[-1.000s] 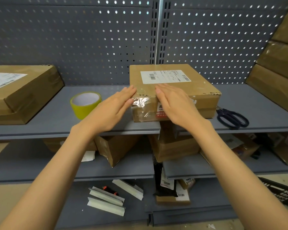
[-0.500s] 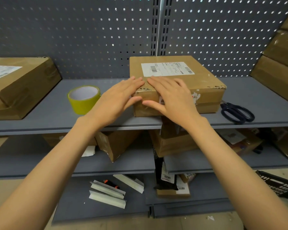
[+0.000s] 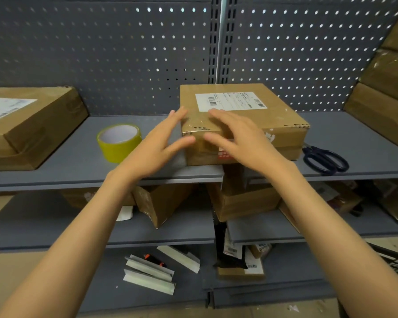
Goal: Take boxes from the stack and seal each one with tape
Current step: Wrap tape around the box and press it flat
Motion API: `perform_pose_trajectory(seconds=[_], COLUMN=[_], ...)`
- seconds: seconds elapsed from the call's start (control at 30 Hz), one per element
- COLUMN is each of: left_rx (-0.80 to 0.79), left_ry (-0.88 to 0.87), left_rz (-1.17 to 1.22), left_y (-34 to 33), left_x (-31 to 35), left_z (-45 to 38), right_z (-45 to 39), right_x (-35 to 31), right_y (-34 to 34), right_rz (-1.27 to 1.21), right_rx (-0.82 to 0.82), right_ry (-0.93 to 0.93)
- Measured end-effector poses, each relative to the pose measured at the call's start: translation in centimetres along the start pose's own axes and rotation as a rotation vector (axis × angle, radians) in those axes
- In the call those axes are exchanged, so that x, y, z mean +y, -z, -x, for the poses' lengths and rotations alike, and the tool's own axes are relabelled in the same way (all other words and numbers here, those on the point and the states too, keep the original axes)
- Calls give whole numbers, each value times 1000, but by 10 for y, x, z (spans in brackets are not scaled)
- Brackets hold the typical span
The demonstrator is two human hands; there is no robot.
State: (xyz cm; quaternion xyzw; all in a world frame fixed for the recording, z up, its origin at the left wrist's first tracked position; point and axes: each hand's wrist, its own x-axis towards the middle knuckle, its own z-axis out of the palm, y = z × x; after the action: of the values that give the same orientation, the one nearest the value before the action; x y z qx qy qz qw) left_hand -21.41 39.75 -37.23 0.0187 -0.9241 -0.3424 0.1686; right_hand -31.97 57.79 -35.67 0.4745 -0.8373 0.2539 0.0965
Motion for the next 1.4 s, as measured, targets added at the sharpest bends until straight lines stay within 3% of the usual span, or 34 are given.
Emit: perform_pose_trajectory(seconds=[0.07,0.13,0.27,0.37,0.63,0.77,0.87,0.97,1.1,1.3,1.4], left_rx=[249,354,326,343,271,274,307,213,110,-12,-103], left_ry=[106,226,297,375,375,323,177,50,-55,-127,-160], left_rz=[183,365,687,734,744,594,293,95,9,-329,-372], left_y=[-9,-25,-59,-64,-55,-43,-34,-33,-32,-10,0], left_x=[12,28,42,39,27,33,30,24,12,-9,-15], left_z=[3,5,0,-8,-12,-11,-6,-3,1,0,1], right_z=[2,2,3,1,1,0,-3,-5,-1,-2,-2], right_x=[-9,-16,-17,-12,-11,-12,-16,-19,-13,-3,-2], right_y=[0,-6,-22,-21,-20,-12,-6,-13,-26,-17,-11], right_rz=[-128,-74,106,117,132,95,22,118,329,378,357], right_rx=[99,133,130,90,33,1,23,22,55,-18,-81], right_ry=[-41,-37,2,8,6,2,-1,27,82,119,136])
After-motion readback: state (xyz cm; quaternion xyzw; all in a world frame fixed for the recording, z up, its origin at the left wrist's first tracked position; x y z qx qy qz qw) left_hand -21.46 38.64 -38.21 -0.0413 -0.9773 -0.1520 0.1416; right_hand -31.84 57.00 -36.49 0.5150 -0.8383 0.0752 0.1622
